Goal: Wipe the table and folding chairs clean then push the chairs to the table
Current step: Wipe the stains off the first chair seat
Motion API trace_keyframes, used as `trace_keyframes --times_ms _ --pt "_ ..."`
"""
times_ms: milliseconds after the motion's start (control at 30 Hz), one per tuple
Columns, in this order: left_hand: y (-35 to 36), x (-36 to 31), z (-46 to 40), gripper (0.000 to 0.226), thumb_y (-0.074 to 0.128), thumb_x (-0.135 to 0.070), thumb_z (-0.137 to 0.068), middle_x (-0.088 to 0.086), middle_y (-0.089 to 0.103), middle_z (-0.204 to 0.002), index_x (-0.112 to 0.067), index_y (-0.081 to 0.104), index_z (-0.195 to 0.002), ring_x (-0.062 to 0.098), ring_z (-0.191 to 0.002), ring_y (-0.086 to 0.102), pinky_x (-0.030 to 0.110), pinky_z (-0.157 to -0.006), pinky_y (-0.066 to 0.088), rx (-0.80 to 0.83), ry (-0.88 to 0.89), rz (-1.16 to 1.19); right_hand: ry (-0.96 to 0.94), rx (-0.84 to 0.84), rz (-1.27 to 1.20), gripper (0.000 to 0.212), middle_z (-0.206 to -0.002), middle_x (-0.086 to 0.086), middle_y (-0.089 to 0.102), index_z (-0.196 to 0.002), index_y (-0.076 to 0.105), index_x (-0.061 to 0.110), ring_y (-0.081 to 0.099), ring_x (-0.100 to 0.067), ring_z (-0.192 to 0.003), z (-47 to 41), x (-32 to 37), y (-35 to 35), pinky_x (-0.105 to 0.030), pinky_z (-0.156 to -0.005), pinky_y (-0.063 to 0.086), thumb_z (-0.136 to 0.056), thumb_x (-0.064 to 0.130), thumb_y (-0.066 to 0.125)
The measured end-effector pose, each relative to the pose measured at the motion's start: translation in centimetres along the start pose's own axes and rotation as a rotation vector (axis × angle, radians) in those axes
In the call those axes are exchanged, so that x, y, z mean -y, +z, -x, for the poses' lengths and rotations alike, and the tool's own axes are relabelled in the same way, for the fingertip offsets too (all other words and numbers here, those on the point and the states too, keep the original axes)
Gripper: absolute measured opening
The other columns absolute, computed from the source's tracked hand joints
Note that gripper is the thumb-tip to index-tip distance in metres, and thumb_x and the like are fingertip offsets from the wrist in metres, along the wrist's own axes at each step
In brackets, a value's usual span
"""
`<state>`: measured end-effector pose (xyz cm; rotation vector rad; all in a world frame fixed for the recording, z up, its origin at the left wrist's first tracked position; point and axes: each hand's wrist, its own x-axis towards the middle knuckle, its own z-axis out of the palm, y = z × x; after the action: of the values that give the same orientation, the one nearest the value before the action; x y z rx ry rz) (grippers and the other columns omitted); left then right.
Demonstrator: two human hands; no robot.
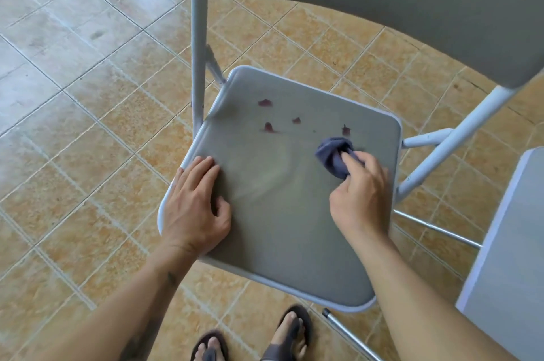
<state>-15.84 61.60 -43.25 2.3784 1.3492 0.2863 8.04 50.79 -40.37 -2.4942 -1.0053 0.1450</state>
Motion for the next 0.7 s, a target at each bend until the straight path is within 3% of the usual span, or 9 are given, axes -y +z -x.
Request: trace_keyframes --times_ms 67,100,167,200,233,367,500,600,700 --pt "-0.6 -0.4 -1.4 0.063 0.045 -0.032 -0.076 0.008 0.051 -0.147 -0.008 0.058 -0.134 0.028 -0.145 0.035 0.052 -0.12 0.026 0.005 0.052 -0.013 -0.119 0.063 0.007 0.06 -0.135 -0.009 0.053 -0.128 0.061 0.021 0.049 -0.039 -0.106 0.8 2.8 -0.5 -0.044 -0.087 0.041 -0.073 0.012 0.038" --pt "-0.7 -0.6 -2.5 0.064 0.045 -0.032 -0.076 0.01 0.05 -0.148 -0.008 0.057 -0.135 0.03 -0.144 0.036 0.053 -0.119 0.028 0.002 0.073 -0.021 -0.19 0.179 0.063 0.063 -0.146 -0.011 0.042 -0.136 0.053 0.026 0.042 -0.04 -0.12 1.3 4.3 -0.4 -0.046 -0.094 0.037 -0.074 0.018 0.041" --pt "-0.7 -0.9 -4.7 0.067 0.044 -0.034 -0.077 0.013 0.046 -0.151 -0.007 0.053 -0.138 0.032 -0.144 0.035 0.054 -0.118 0.028 0.004 0.095 -0.05 -0.317 0.429 0.186 0.072 -0.163 -0.01 0.005 -0.149 0.026 0.036 0.005 -0.035 -0.146 2.3 6.4 0.9 -0.056 -0.112 0.013 -0.081 0.031 0.049" --pt "-0.3 -1.0 -5.4 0.068 0.044 -0.035 -0.078 0.013 0.044 -0.153 -0.007 0.051 -0.14 0.031 -0.145 0.034 0.053 -0.119 0.026 0.014 0.107 -0.077 -0.364 0.495 0.202 0.074 -0.164 -0.007 -0.006 -0.151 0.017 0.039 -0.008 -0.032 -0.148 2.7 6.4 1.9 -0.06 -0.113 0.003 -0.084 0.034 0.049" --pt "0.1 -1.2 -5.7 0.069 0.044 -0.036 -0.08 0.012 0.042 -0.155 -0.007 0.05 -0.142 0.03 -0.146 0.033 0.052 -0.12 0.024 0.026 0.125 -0.108 -0.404 0.515 0.205 0.072 -0.164 -0.006 -0.006 -0.151 0.017 0.039 -0.009 -0.031 -0.148 2.7 5.9 2.5 -0.061 -0.114 -0.001 -0.086 0.034 0.048" --pt "1.6 -1.3 -5.2 0.068 0.044 -0.036 -0.082 0.009 0.04 -0.156 -0.009 0.048 -0.144 0.027 -0.147 0.033 0.048 -0.123 0.02 0.027 0.162 -0.153 -0.513 0.41 0.141 0.06 -0.155 -0.004 0.037 -0.141 0.048 0.025 0.03 -0.027 -0.143 1.0 1.2 3.2 -0.055 -0.109 0.026 -0.082 0.022 0.038" --pt "2.0 -1.0 -5.4 0.07 0.043 -0.038 -0.081 0.009 0.04 -0.157 -0.01 0.048 -0.145 0.028 -0.147 0.033 0.047 -0.123 0.019 0.029 0.159 -0.157 -0.62 0.322 0.233 0.052 -0.14 -0.011 0.055 -0.125 0.063 0.014 0.055 -0.032 -0.12 -1.6 -3.1 2.5 -0.042 -0.085 0.041 -0.079 0.016 0.04" --pt "2.5 -2.0 -5.5 0.07 0.042 -0.038 -0.081 0.008 0.038 -0.158 -0.01 0.047 -0.146 0.027 -0.149 0.031 0.047 -0.124 0.018 0.044 0.157 -0.147 -0.402 0.18 0.302 0.049 -0.131 -0.016 0.061 -0.115 0.068 0.011 0.062 -0.036 -0.103 -5.1 -7.7 0.3 -0.041 -0.073 0.046 -0.073 0.012 0.042" --pt "2.5 -2.8 -6.2 0.07 0.043 -0.037 -0.081 0.008 0.038 -0.158 -0.01 0.047 -0.146 0.026 -0.149 0.03 0.047 -0.124 0.018 0.048 0.159 -0.136 -0.125 0.035 0.259 0.048 -0.126 -0.021 0.062 -0.111 0.069 0.006 0.061 -0.042 -0.102 -7.1 -8.4 -0.2 -0.048 -0.079 0.049 -0.071 0.004 0.043"
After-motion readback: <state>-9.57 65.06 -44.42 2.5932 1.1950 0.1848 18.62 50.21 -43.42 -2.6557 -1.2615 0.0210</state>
